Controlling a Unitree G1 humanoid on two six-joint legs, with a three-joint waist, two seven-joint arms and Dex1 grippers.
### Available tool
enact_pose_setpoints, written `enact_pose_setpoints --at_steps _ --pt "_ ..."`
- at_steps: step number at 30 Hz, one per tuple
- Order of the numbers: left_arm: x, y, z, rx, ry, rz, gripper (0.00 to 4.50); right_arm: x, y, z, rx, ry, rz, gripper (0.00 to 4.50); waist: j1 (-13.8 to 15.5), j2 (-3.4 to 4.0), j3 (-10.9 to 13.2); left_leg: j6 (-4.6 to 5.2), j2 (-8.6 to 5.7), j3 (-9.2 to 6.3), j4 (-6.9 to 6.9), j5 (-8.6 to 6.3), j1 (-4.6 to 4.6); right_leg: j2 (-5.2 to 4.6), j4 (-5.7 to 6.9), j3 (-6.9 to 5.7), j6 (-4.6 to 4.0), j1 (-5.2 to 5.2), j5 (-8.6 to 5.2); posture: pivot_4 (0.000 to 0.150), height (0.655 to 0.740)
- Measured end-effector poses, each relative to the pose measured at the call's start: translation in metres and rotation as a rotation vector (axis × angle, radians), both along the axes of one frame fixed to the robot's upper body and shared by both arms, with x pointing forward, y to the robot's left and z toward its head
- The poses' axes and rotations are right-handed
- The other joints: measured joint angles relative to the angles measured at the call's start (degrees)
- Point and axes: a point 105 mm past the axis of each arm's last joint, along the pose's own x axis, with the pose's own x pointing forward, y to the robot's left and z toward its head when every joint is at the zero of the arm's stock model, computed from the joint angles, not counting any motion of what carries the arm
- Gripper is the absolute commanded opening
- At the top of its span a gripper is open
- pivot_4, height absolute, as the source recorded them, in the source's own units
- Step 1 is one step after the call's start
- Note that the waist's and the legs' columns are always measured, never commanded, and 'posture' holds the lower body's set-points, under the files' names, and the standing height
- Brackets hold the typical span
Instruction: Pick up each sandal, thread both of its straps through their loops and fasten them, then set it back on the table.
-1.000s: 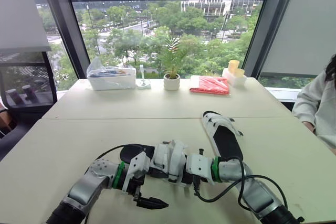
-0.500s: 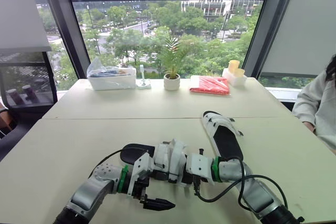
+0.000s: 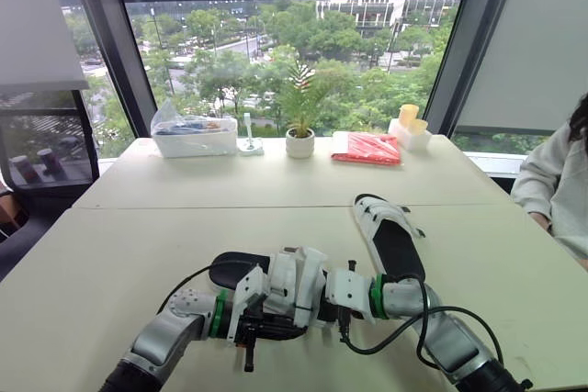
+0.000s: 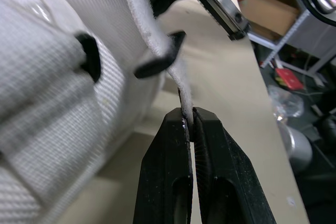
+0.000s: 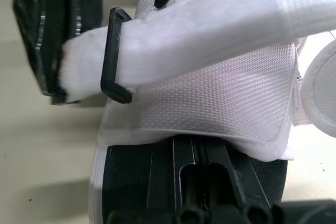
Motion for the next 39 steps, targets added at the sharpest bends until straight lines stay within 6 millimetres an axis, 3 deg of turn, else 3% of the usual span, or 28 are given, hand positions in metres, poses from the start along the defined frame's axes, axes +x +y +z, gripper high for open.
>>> enact_pose_setpoints --at_steps 6,15,20,25,31,39 --pt "-0.034 0.020 0.003 0.064 0.067 -0.200 0.02 0.000 0.000 0.000 0.001 -0.002 0.003 0.00 0.0 0.05 0.0 -0.04 0.01 0.00 -0.10 -0.02 0.00 -0.02 -0.03 0.01 -0.10 -0.05 -0.02 0.150 0.7374" --pt "-0.036 0.025 0.036 0.058 -0.073 -0.344 0.02 -0.002 0.003 0.001 0.007 -0.004 0.024 0.00 -0.1 0.02 0.0 -0.10 0.00 0.03 -0.62 0.01 0.03 -0.02 -0.08 -0.01 -0.27 -0.26 -0.11 0.150 0.7374" --pt "-0.017 0.012 0.072 -0.022 -0.136 -0.330 0.02 -0.002 0.003 0.001 0.007 -0.006 0.028 0.00 -0.1 0.00 0.1 -0.09 0.01 0.02 -0.62 0.02 0.02 0.07 -0.06 -0.03 -0.26 -0.27 -0.11 0.150 0.7374" --pt "0.013 -0.003 0.093 -0.097 -0.157 -0.266 0.02 -0.002 0.004 0.002 0.009 -0.011 0.031 0.00 -0.2 -0.11 0.2 -0.14 0.00 0.01 -0.58 0.06 0.01 0.21 -0.03 -0.04 -0.10 -0.28 -0.02 0.150 0.7374" --pt "0.044 -0.010 0.092 -0.110 -0.198 -0.196 0.02 -0.002 0.004 0.003 0.009 -0.015 0.032 0.00 -0.1 -0.24 0.4 -0.40 0.00 -0.01 -0.56 0.21 0.03 0.34 0.03 -0.08 -0.04 -0.28 0.01 0.150 0.7374" --pt "0.066 -0.021 0.076 -0.108 -0.247 -0.161 0.02 -0.001 0.004 0.003 0.009 -0.014 0.028 0.00 0.0 -0.29 0.4 -0.43 -0.02 -0.01 -0.50 0.24 0.06 0.38 0.07 -0.10 0.01 -0.22 0.04 0.150 0.7374"
